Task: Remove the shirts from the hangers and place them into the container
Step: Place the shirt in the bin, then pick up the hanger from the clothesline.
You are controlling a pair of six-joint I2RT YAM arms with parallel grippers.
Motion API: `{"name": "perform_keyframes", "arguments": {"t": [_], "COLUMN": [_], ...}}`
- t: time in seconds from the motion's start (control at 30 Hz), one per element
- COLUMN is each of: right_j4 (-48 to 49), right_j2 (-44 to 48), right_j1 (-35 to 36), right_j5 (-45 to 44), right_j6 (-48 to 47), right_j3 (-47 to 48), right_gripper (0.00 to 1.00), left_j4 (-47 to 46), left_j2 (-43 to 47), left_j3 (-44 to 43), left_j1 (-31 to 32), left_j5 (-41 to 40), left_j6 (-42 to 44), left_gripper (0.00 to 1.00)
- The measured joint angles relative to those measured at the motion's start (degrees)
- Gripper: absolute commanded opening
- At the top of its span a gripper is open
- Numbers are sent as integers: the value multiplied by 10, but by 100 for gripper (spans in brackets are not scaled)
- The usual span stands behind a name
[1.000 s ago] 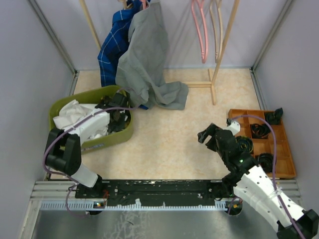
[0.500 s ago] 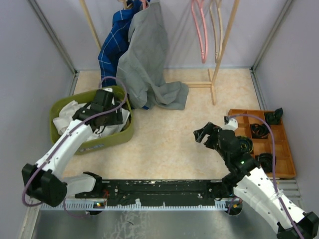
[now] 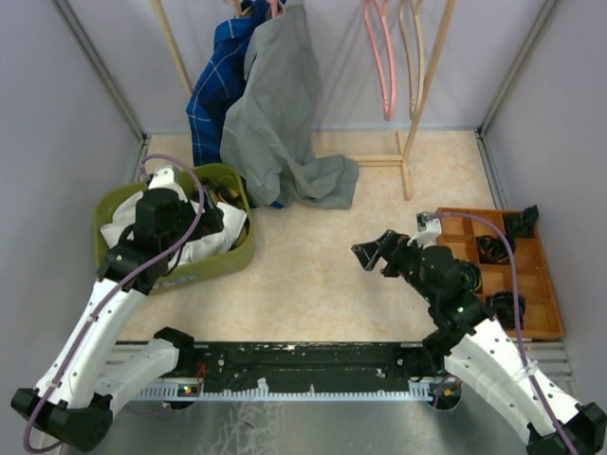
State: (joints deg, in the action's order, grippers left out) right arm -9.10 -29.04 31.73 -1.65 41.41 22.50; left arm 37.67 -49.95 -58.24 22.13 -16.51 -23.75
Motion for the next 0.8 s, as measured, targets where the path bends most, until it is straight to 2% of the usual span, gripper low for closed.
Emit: {"name": "perform_keyframes", "arguments": {"t": [0.17, 0.47, 0.7, 0.8], "right_j4": [30, 60, 25, -7], "right_j2": [-10, -70, -137, -177], "right_j1": [0, 0, 17, 43], "right_j5": [47, 135, 130, 96], "right_j6": [-7, -48, -114, -150], "right_j3": [17, 115, 207, 261], "right_gripper": [99, 99, 99, 99], "left_j4": [-19, -64, -95, -95], "left_j2": [18, 76, 126, 142], "left_j3": [33, 102, 180, 203], "left_j1": [0, 0, 0, 0], "left_j5": [-4, -15, -24, -29], "left_j6": [-10, -19, -10, -2], "left_gripper": [100, 100, 100, 100]}}
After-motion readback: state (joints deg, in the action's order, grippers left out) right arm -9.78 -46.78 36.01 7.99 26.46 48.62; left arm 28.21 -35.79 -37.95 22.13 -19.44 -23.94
